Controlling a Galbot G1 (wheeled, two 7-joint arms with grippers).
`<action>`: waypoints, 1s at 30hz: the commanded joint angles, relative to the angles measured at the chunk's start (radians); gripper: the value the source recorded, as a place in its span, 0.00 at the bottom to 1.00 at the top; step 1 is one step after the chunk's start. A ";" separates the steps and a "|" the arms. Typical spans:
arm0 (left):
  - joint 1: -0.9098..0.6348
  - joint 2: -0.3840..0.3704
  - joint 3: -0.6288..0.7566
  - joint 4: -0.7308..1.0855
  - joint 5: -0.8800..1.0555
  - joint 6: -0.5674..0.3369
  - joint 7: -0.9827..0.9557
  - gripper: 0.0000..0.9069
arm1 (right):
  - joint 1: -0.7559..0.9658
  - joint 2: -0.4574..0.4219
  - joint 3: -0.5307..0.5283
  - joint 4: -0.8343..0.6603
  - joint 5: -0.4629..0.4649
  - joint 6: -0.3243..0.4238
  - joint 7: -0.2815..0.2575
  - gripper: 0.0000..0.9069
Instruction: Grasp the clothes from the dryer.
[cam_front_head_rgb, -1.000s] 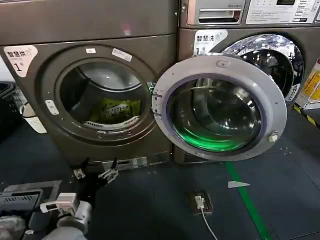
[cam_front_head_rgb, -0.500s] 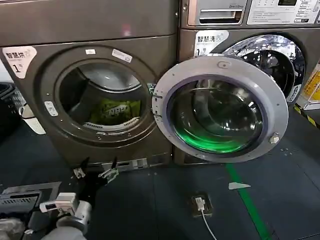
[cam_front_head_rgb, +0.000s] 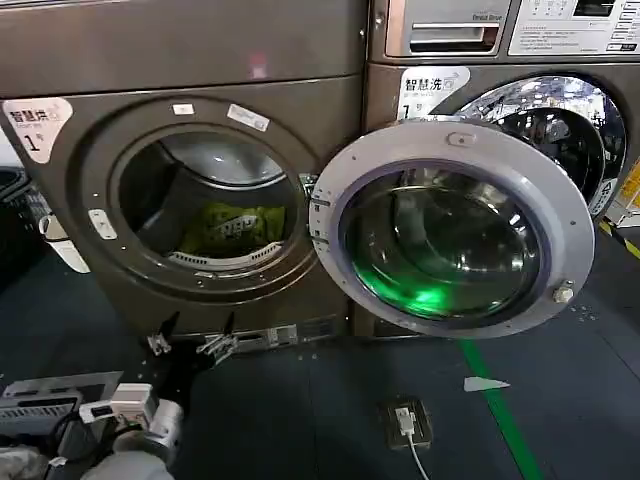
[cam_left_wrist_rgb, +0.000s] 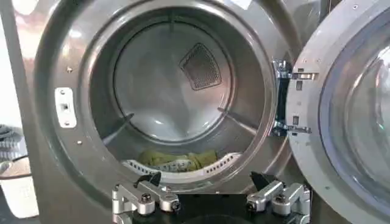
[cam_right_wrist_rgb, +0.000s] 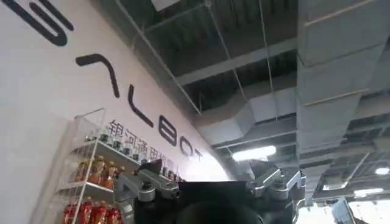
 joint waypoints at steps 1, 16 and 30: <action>-0.001 0.001 -0.001 0.002 0.000 0.000 0.000 1.00 | 0.000 0.000 0.000 0.001 0.000 0.004 0.000 1.00; 0.002 -0.002 -0.003 0.003 0.001 -0.003 0.000 1.00 | 0.002 0.007 -0.005 0.003 -0.003 0.012 -0.007 1.00; 0.006 -0.003 -0.004 -0.001 0.002 -0.006 -0.001 1.00 | 0.000 0.012 -0.005 0.005 -0.003 0.016 -0.012 1.00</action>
